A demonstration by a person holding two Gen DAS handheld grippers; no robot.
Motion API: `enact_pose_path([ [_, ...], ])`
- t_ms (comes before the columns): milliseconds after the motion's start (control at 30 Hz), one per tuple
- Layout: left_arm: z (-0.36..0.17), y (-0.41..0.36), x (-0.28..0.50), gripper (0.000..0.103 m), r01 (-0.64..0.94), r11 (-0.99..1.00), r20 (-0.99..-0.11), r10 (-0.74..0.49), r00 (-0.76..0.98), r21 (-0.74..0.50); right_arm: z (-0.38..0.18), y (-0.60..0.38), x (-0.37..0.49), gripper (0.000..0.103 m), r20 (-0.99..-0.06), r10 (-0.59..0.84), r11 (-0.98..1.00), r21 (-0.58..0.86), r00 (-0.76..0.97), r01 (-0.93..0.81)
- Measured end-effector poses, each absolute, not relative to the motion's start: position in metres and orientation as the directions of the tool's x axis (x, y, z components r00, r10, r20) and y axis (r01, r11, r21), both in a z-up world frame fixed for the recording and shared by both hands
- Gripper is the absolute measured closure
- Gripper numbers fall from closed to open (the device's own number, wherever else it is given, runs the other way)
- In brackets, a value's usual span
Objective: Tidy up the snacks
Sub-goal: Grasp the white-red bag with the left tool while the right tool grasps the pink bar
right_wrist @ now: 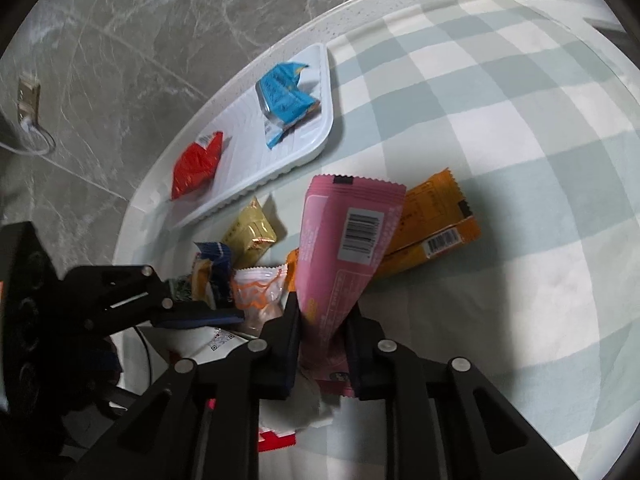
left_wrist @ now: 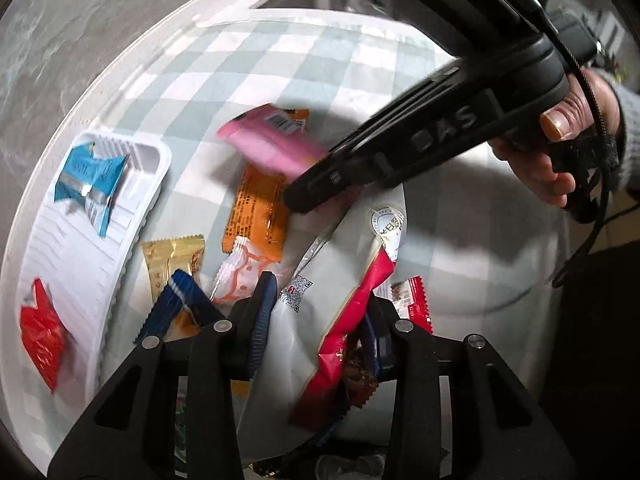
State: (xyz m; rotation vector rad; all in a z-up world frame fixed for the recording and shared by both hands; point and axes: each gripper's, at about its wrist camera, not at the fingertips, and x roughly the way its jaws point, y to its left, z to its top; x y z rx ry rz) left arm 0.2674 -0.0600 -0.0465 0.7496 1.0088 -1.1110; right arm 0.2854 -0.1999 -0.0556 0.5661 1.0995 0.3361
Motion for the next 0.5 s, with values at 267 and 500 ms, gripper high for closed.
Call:
enact_pose_path([
  [267, -0.024, -0.038, 0.274, 0.067, 0.912, 0.390, -0.892, -0.447, 0.068, -0.126, -0.037, -0.220, 0.273, 0.082, -0.673, 0.562, 0.749, 0.661, 0.481, 0.048],
  [500, -0.006, -0.011, 0.285, 0.067, 0.847, 0.485, -0.858, -0.508, 0.072, -0.216, -0.021, -0.228, 0.272, 0.082, -0.632, 0.576, 0.718, 0.694, 0.518, 0.049],
])
